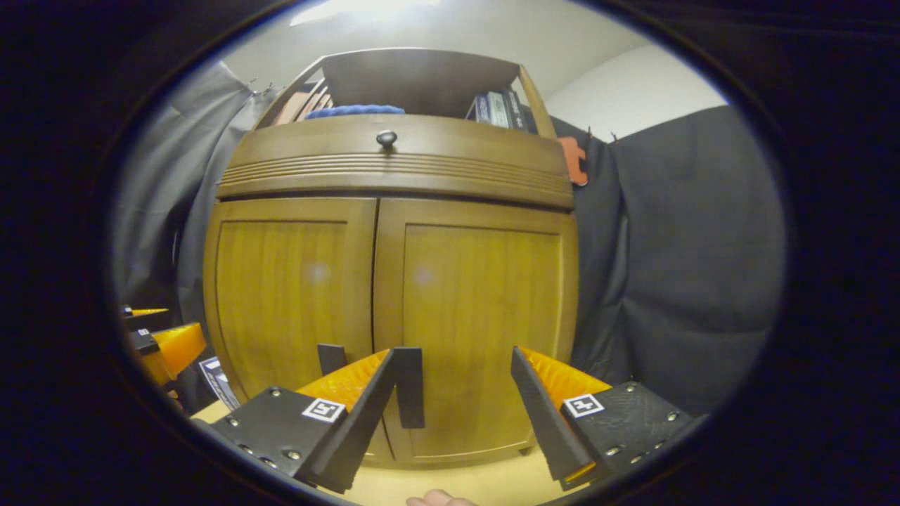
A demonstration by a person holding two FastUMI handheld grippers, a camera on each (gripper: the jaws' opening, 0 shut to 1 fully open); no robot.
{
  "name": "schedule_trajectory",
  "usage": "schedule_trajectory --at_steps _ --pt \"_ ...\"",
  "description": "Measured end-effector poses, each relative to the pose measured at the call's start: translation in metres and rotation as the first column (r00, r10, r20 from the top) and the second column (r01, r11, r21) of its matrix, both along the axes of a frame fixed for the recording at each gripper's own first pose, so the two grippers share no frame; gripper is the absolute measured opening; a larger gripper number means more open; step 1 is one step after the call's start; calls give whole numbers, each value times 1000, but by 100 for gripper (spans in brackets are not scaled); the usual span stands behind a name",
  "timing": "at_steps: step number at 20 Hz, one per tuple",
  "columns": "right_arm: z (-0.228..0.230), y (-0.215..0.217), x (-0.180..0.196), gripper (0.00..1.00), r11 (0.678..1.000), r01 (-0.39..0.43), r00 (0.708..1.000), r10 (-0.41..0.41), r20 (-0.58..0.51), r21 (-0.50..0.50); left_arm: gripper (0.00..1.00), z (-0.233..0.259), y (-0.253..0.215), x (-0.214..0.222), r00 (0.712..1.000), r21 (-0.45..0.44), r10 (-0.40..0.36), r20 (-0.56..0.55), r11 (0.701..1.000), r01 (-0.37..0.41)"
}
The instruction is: Open the right door of the double-door shoe cabinet with the right hand, and open the left door with the left hand.
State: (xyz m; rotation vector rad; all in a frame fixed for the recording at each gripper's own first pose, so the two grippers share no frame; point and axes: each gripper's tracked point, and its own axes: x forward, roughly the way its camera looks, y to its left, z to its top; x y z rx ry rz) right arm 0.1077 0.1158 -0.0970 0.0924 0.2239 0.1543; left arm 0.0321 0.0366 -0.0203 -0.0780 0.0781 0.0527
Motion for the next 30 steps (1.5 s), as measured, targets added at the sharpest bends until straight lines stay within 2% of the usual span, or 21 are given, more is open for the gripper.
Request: schedule_trajectory --at_steps 1,2,3,5,7,8,9,11,13,14,17,18,19,20,21,26,29,30 --pt "-6 4 7 98 1000 -7 1000 7 -14 9 92 2 4 0 1000 -3 2 8 1000 -2" --pt "-11 9 13 94 1000 -8 1000 9 -20 14 92 5 10 0 1000 5 10 20 1000 -10" --pt "-14 14 20 100 1000 -17 1000 18 -20 13 92 7 18 1 999 11 23 29 1000 -23" --pt "-25 26 29 100 999 -39 998 39 -45 15 92 7 24 1 999 -3 27 27 1000 -27" --pt "-41 36 35 98 998 -57 995 58 -79 19 92 7 18 0 1000 -31 -5 21 999 6" --pt "-48 41 38 94 998 -67 994 68 -91 12 92 8 14 -2 1000 -33 -24 19 999 24" --pt "-53 46 42 98 997 -80 992 79 -95 -3 92 7 11 -4 999 -30 -35 19 999 35" --pt "-62 51 50 98 994 -100 991 95 -98 -42 92 11 4 -8 998 -21 -50 26 998 51" --pt "-68 54 48 89 993 -114 987 111 -114 -20 92 14 -3 -13 997 -9 -66 38 998 66" --pt "-69 60 52 77 990 -136 983 140 -122 38 92 16 -7 -15 997 -2 -69 44 998 69" --pt "-80 57 57 40 989 -146 978 146 -152 11 92 18 -20 -21 995 18 -88 53 996 87" --pt "-78 57 52 36 988 -156 976 156 -150 11 95 18 -27 -23 993 23 -107 55 994 106" --pt "-79 57 50 31 986 -166 974 166 -151 9 92 19 -33 -26 990 28 -128 56 992 126" --pt "-78 56 46 32 985 -175 973 174 -153 10 92 20 -39 -29 988 32 -146 57 989 144" --pt "-77 54 43 27 983 -182 971 181 -154 10 92 20 -45 -31 985 35 -159 60 987 157" --pt "-72 43 26 27 980 -200 967 201 -155 18 92 26 -61 -40 979 68 -187 85 981 182" --pt "-69 38 19 27 974 -224 962 226 -152 31 94 24 -65 -41 979 47 -188 81 982 185" --pt "-68 35 16 31 971 -236 959 237 -153 27 96 23 -64 -40 979 49 -189 76 981 186"
